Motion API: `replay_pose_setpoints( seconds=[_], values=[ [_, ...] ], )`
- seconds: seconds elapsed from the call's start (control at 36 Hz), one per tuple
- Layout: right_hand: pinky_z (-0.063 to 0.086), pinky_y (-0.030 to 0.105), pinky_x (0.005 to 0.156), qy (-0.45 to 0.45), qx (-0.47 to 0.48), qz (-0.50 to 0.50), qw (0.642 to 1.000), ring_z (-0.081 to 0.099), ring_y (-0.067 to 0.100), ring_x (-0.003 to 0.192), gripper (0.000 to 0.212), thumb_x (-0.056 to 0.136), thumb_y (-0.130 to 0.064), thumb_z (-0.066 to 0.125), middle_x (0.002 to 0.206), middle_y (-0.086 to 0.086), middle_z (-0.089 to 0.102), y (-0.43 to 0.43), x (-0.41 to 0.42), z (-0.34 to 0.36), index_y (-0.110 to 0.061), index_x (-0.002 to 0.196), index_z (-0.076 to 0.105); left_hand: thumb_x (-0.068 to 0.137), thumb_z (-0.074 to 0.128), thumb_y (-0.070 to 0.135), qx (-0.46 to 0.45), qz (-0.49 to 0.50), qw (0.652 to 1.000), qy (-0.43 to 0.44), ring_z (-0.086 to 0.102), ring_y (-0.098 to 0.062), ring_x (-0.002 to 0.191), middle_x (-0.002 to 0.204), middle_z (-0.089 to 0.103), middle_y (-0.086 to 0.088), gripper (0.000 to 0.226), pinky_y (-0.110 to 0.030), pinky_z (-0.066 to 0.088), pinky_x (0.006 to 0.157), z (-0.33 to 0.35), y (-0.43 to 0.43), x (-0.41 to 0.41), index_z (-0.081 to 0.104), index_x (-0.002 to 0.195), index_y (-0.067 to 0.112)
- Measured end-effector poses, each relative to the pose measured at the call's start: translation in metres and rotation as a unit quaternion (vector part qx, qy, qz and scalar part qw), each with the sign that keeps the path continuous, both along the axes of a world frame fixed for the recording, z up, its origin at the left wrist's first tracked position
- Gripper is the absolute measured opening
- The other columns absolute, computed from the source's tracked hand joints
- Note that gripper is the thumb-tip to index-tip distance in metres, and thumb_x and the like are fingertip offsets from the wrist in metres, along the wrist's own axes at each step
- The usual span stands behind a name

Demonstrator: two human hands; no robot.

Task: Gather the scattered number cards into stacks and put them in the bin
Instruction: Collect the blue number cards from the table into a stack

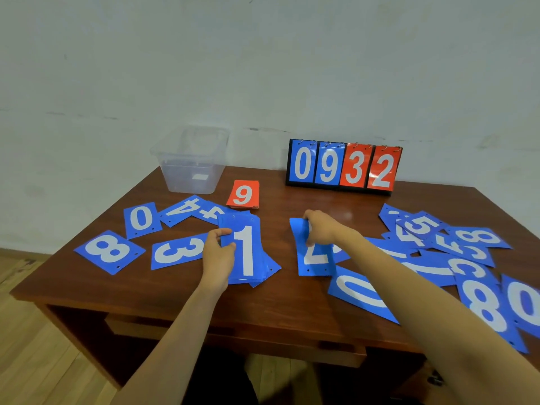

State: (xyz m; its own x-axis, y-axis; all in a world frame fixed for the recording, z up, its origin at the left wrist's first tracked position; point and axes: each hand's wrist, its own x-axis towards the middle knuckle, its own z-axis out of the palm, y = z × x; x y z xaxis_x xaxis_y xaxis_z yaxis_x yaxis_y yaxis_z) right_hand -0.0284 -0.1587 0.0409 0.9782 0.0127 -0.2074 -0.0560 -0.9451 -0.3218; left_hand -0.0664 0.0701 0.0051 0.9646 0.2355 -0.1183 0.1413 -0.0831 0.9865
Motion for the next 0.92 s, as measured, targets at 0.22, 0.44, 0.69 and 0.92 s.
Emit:
replay_pose_setpoints(
  seconds=[0.22,0.44,0.69,0.92],
  values=[
    [0.04,0.026,0.062,-0.125,0.38,-0.186,0.897,0.045,0.014,0.073,0.012,0.087,-0.008,0.053,0.085,0.001,0.048,-0.016,-0.009,0.017,-0.016,0.086,0.044,0.094,0.055,0.009,-0.035,-0.027,0.998,-0.037,0.062,-0.01,0.089,0.114,0.052,0.004,0.022,-0.026,0.055,0.061,0.009,-0.015,0.0,0.052,0.112,0.021],
    [0.04,0.018,0.053,-0.158,0.336,-0.171,0.913,0.046,0.011,0.067,0.013,0.088,0.0,0.047,0.089,0.001,0.053,-0.016,-0.017,0.009,-0.011,0.093,0.051,0.094,0.054,0.008,-0.015,-0.022,0.999,-0.03,0.06,-0.008,0.081,0.109,0.048,0.006,0.022,-0.028,0.053,0.063,0.008,-0.025,0.004,0.051,0.11,0.023],
    [0.033,0.025,0.057,0.006,0.139,-0.084,0.987,0.04,0.015,0.066,0.03,0.09,-0.029,0.061,0.078,0.008,0.044,0.021,0.005,-0.012,-0.008,0.081,0.042,0.094,0.054,0.009,-0.023,-0.023,0.999,-0.005,0.063,-0.011,0.084,0.102,0.052,0.007,0.024,-0.034,0.056,0.07,0.002,-0.019,0.02,0.05,0.113,0.023],
    [0.036,0.041,0.107,0.092,-0.027,-0.123,0.988,0.033,0.032,0.132,0.089,0.071,-0.05,0.077,0.142,0.014,0.038,0.048,0.043,-0.029,-0.006,0.138,0.037,0.094,0.054,0.007,-0.033,-0.012,0.999,-0.003,0.062,-0.012,0.086,0.095,0.048,0.013,0.024,-0.034,0.056,0.071,-0.002,-0.011,0.032,0.051,0.112,0.024]
  ],
)
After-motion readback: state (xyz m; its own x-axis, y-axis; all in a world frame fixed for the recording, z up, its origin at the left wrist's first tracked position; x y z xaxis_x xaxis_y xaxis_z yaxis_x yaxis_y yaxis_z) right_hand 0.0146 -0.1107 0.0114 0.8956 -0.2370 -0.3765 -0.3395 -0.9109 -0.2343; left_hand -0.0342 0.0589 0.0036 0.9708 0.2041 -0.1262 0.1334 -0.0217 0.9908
